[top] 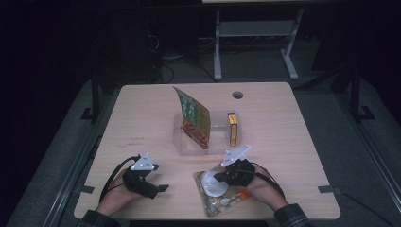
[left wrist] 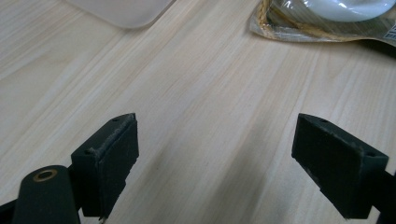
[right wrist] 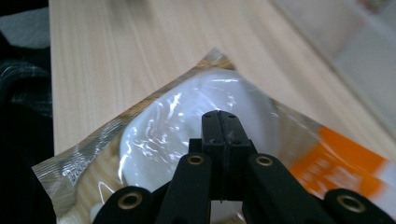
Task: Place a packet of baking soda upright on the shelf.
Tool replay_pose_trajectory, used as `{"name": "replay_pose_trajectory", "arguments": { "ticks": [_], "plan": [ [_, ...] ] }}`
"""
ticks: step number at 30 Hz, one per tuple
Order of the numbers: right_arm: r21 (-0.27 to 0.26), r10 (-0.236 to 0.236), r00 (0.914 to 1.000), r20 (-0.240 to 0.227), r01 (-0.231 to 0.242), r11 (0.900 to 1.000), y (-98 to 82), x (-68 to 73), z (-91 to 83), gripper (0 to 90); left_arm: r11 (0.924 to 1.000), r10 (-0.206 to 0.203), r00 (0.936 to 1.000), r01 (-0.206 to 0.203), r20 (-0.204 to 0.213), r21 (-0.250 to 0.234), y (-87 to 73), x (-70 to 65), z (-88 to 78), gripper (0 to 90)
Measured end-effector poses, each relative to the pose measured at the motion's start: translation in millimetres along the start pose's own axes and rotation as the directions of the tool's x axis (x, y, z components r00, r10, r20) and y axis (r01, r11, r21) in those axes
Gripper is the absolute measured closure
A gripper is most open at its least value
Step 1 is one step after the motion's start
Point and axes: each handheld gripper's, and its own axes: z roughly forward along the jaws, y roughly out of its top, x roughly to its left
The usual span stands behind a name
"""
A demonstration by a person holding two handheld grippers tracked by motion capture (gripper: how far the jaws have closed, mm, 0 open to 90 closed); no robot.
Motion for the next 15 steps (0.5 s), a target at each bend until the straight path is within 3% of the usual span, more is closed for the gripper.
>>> {"name": "replay_pose_trajectory", "arguments": {
  "ticks": [2, 8, 15],
  "plan": [
    [-0.03, 0.047, 0.9986, 0.023, -0.046, 0.998, -4.1, -2.3, -9.3, 80.1, 1.0, 0.002, 1.0, -0.002, 0.003, -0.003, 1.4, -0.3, 0.9, 14.3],
    [-0.071, 0.105, 0.9883, 0.11, -0.098, 0.993, -21.3, -11.6, -30.2, 56.9, 0.9991, 0.002, 0.9998, -0.001, 0.021, -0.043, 11.8, -4.8, 3.8, 14.3],
    [-0.114, 0.163, 0.971, 0.175, -0.145, 0.983, -39.8, -18.7, -52.7, 44.2, 0.9975, 0.026, 0.9983, -0.023, 0.053, -0.067, 29.7, -11.2, 12.8, 14.9]
  ]
}}
